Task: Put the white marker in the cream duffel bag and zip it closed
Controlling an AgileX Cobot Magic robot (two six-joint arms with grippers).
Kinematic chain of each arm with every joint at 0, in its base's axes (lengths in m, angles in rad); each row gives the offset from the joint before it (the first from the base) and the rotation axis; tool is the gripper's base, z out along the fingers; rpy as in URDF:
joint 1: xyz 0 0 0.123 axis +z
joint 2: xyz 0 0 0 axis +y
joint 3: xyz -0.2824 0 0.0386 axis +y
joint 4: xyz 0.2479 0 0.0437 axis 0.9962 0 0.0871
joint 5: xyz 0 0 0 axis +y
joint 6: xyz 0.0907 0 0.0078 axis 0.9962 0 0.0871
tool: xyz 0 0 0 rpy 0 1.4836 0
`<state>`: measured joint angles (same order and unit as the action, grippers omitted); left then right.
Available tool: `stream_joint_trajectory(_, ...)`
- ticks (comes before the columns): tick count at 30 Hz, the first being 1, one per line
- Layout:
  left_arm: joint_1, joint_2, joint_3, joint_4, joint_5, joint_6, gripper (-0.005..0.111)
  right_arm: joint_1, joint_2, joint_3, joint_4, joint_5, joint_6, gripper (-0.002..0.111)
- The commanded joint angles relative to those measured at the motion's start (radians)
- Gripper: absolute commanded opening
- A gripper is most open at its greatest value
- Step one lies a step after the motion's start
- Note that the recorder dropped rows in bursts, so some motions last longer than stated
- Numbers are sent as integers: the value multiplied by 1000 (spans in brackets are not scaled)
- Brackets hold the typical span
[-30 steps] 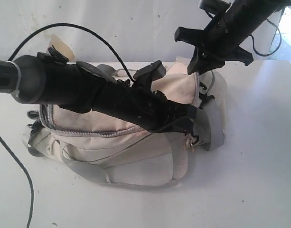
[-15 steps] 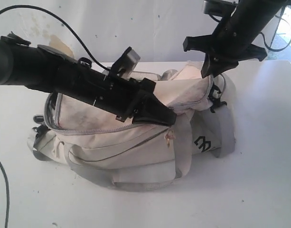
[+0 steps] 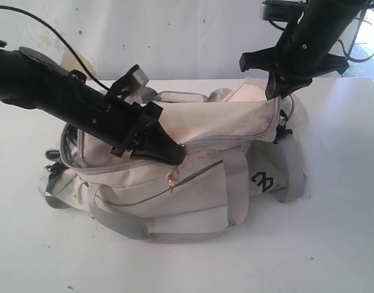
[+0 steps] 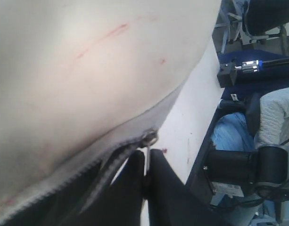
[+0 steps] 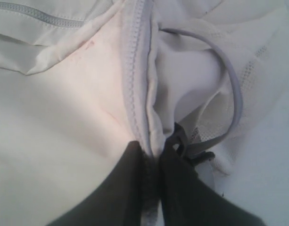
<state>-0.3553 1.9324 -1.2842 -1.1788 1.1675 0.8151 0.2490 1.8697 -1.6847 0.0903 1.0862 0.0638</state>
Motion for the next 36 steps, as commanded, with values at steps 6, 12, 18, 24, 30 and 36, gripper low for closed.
stream_joint_trajectory(6,125,-94,2,217,54,-60,0,-20,40,-1,-188,-54,-18,0)
stream_joint_trajectory(12,186,-148,2,480,54,-229,0,-22,51,-1,-260,-64,-15,0)
stream_joint_trajectory(18,205,-219,2,696,54,-305,0,-40,51,-1,-286,-66,8,0)
stream_joint_trajectory(24,205,-258,2,742,-14,-322,0,-49,51,-1,-263,-81,24,0)
stream_joint_trajectory(30,205,-257,71,644,-132,-269,0,-49,51,-1,-65,-87,-171,5)
stream_joint_trajectory(36,205,-257,103,569,-142,-179,0,-49,32,-1,-35,-74,-199,46)
